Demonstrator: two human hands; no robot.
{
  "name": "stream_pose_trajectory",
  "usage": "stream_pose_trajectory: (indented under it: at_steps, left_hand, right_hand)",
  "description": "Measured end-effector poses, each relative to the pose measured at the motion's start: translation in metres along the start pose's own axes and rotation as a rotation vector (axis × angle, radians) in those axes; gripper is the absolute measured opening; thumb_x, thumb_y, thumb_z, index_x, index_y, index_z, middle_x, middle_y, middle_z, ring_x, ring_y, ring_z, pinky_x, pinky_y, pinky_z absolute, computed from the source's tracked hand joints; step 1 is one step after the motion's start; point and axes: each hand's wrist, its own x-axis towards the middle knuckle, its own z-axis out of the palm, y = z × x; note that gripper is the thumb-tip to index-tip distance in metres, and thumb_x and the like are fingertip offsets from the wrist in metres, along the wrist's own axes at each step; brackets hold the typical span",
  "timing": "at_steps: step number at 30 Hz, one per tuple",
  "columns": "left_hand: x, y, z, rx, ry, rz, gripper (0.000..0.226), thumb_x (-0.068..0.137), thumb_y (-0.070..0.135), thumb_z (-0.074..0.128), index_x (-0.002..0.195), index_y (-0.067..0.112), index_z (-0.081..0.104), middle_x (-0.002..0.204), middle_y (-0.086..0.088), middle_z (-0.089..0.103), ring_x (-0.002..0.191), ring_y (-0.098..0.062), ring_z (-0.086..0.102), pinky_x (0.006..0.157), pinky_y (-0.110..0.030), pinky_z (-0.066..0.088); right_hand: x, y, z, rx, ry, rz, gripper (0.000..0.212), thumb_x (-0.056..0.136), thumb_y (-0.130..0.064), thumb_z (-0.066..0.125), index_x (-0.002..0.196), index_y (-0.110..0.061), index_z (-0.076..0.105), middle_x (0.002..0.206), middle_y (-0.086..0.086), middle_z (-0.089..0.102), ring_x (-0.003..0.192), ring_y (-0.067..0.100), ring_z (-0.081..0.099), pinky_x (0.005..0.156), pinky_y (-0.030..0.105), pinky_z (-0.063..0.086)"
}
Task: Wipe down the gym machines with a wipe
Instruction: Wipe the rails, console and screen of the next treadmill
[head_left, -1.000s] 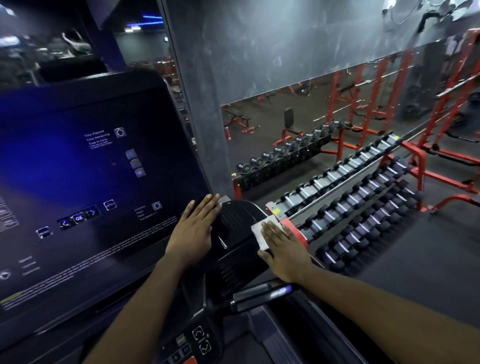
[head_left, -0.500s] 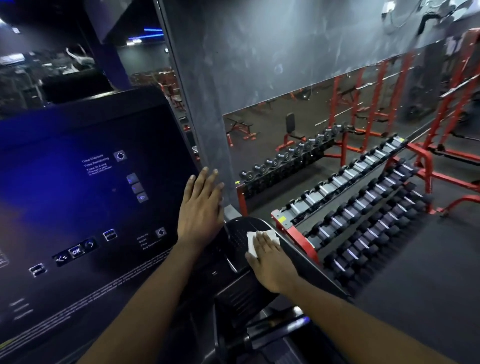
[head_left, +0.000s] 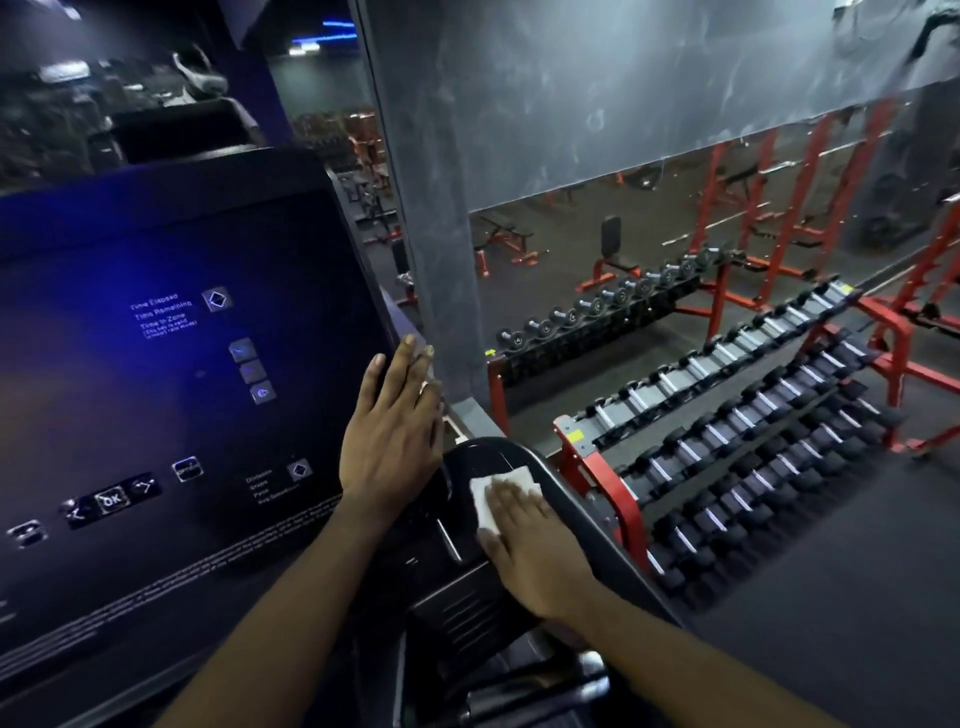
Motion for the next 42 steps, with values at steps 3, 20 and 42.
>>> stream_pose_trajectory:
  at_steps: [3,20,42]
  left_hand:
    - [0.003,0.000,-0.007,-0.064,0.140,-0.116,0.039,0.097,0.020,0.047,0.131,0.011,0.064,0.160,-0.010,0.037,0.155,-0.026,0.016,0.127,-0.047,0.008]
    - [0.008,0.012,0.006,0.126,0.097,-0.378,0.064,0.102,0.025,0.043,0.161,0.016,0.021,0.170,-0.011,0.006,0.157,-0.026,-0.001,0.127,-0.046,0.006]
    - [0.008,0.014,0.010,0.142,0.078,-0.399,0.063,0.103,0.023,0.043,0.161,0.015,0.020,0.170,-0.011,0.005,0.157,-0.026,-0.001,0.127,-0.047,0.006]
  right_hand:
    - [-0.003,-0.013,0.001,-0.009,-0.092,-0.125,0.074,0.105,-0.061,0.014,0.162,-0.014,0.002,0.168,0.002,-0.005,0.155,0.014,-0.009,0.126,0.033,-0.006]
    - [0.086,0.026,-0.010,0.044,-0.163,-0.183,0.074,0.104,-0.060,0.009,0.162,-0.014,0.004,0.170,0.002,-0.002,0.154,0.010,-0.011,0.123,0.030,-0.010]
    - [0.076,0.038,-0.011,0.028,-0.097,-0.286,0.064,0.108,-0.052,0.015,0.162,-0.017,0.017,0.168,0.000,0.013,0.156,0.011,0.006,0.124,0.026,-0.001]
